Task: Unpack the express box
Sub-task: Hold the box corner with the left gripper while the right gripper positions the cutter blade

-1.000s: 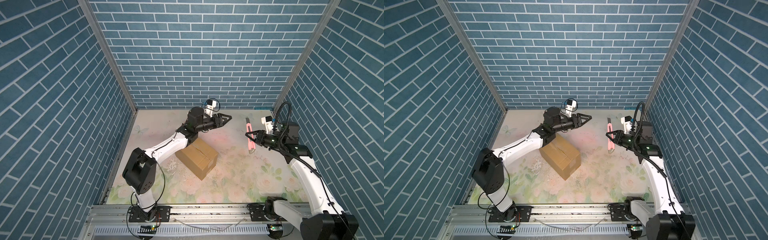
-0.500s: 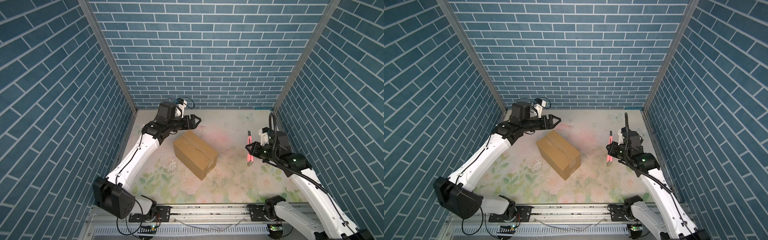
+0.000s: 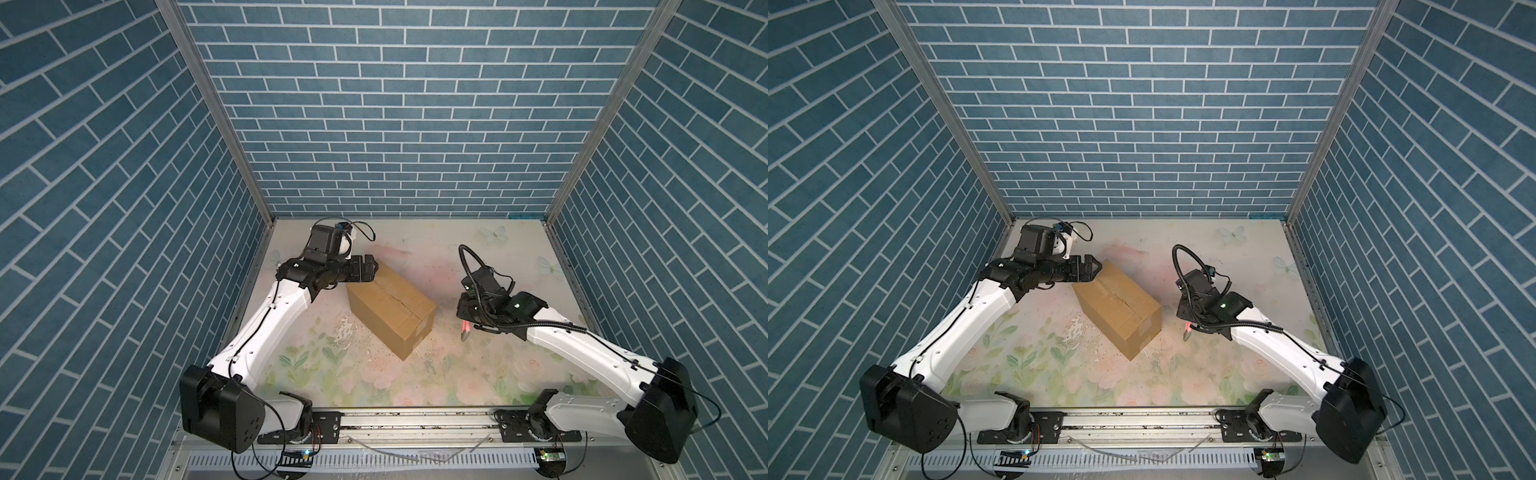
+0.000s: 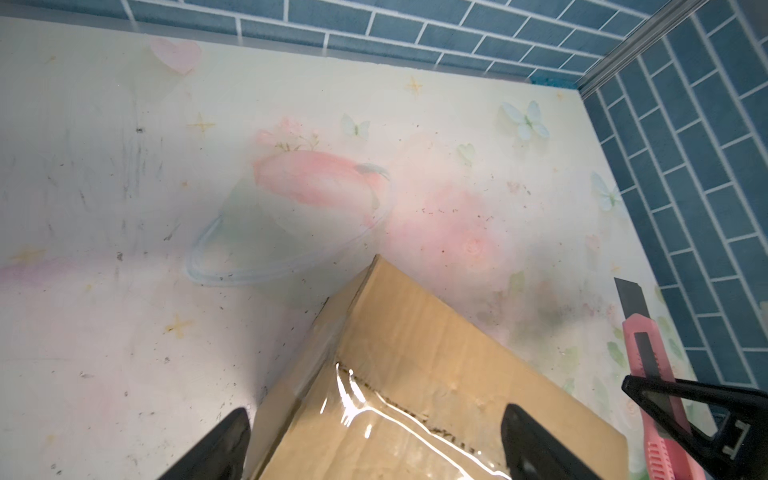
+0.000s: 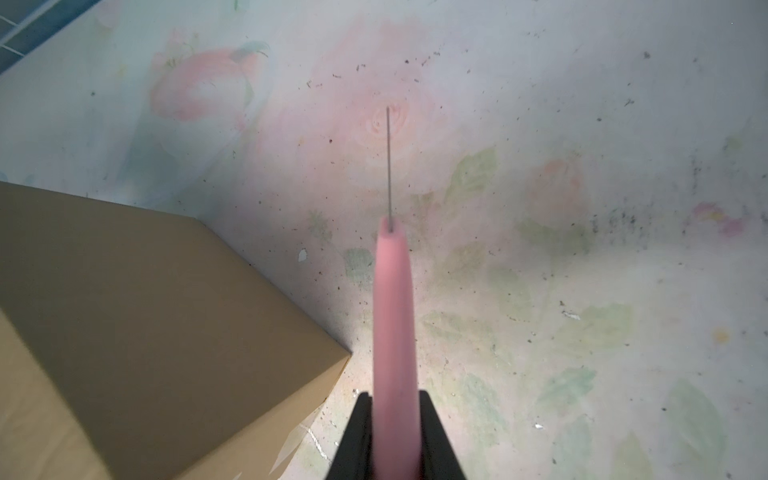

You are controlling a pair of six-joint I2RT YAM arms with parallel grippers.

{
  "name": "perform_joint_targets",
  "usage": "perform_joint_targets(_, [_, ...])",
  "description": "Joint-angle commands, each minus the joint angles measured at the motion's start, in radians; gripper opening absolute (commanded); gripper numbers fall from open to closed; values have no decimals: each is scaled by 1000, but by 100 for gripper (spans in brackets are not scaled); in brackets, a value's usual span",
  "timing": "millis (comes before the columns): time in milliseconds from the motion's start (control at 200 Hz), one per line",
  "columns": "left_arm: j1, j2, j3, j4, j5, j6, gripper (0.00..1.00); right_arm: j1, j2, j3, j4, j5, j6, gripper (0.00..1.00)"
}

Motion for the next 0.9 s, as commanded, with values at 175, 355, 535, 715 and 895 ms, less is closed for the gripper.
perform_joint_targets(175, [15, 6, -22, 29, -85, 69, 98, 89, 130, 69, 54, 80, 150, 0])
perform_joint_targets(355, [19, 21, -50, 69, -78, 64, 98, 100, 180, 85, 97, 55, 157, 0])
perform_joint_targets(535, [19, 33, -71, 98, -64, 52, 98, 101, 198, 99, 128, 38, 160, 0])
perform_joint_targets(715, [19, 34, -87, 112, -54, 38, 98, 101, 236, 136, 138, 17, 150, 0])
perform_joint_targets(895, [19, 23, -108, 127, -37, 24, 98, 98, 277, 169, 154, 5, 135, 0])
